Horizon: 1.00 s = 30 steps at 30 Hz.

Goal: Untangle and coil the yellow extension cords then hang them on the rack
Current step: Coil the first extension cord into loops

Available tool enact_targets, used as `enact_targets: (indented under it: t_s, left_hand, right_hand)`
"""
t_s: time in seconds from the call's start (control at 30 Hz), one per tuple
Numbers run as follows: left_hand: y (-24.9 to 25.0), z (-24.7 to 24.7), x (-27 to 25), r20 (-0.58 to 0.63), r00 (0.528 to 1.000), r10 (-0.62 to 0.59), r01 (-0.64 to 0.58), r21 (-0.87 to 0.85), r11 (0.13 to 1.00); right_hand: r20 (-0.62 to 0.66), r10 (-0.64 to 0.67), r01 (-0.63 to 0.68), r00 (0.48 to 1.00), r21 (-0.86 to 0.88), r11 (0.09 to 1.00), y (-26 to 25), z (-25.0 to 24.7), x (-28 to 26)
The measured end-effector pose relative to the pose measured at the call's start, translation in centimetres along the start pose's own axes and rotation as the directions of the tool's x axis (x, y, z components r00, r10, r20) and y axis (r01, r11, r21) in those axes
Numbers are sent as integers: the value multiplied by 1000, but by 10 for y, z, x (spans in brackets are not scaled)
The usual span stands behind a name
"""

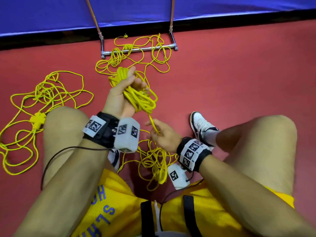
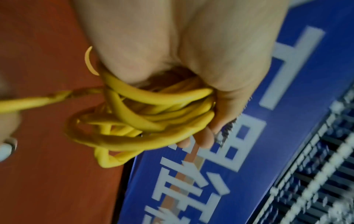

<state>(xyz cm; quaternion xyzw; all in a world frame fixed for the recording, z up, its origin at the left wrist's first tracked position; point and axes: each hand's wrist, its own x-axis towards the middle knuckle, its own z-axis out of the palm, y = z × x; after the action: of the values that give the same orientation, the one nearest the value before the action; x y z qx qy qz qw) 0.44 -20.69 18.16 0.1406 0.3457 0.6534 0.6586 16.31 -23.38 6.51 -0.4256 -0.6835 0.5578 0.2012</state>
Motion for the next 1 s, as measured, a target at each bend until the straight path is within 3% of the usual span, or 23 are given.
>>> enact_targets:
  t_s: [0.13, 0.27, 0.33, 0.37, 0.47, 0.57, 0.7, 0.77, 0.83, 0.9, 1.0]
  left_hand:
    - [-14, -3, 2, 43, 996, 78, -87, 298, 951]
    - [-11, -14, 11, 42, 977, 208, -208, 396, 894]
    - [-3, -22, 15, 34, 948, 316, -289, 506, 813]
    - [0, -26, 17, 47, 928, 369, -321, 603, 730]
    - [2, -37, 21, 164, 856, 490, -342, 891, 299]
    - [-3, -45, 27, 272, 852, 447, -362, 923, 130]
    - [-11, -58, 34, 332, 907, 257, -314, 943, -111]
    - [-14, -59, 29, 315, 933, 175, -292, 945, -147]
    - [-17, -54, 23, 274, 956, 104, -263, 958, -110]
    - [-20, -48, 18, 253, 967, 33, -252, 967, -28]
    - [-22, -41, 14, 357, 933, -52, -357, 934, 12]
  right_hand:
    - [37, 85, -81, 996, -98, 992, 7, -4, -1]
    - [131, 307, -308, 943, -17, 951, 9, -6, -7]
    - [167, 308, -322, 937, 64, 945, 4, -7, -7]
    - [194, 276, -308, 942, 165, 937, -1, -7, -8]
    - [239, 258, -349, 936, 551, 758, -15, -9, -9]
    - [254, 205, -327, 945, 730, 600, -32, -12, -12]
    - [306, 87, -290, 948, 718, 633, -43, -25, -13]
    - [341, 40, -287, 939, 717, 635, -47, -34, -14]
    - [322, 31, -266, 946, 722, 638, -50, -41, -14]
    - [238, 85, -222, 967, 637, 738, -53, -44, -14]
    - [55, 166, -173, 985, 420, 891, -52, -49, -13]
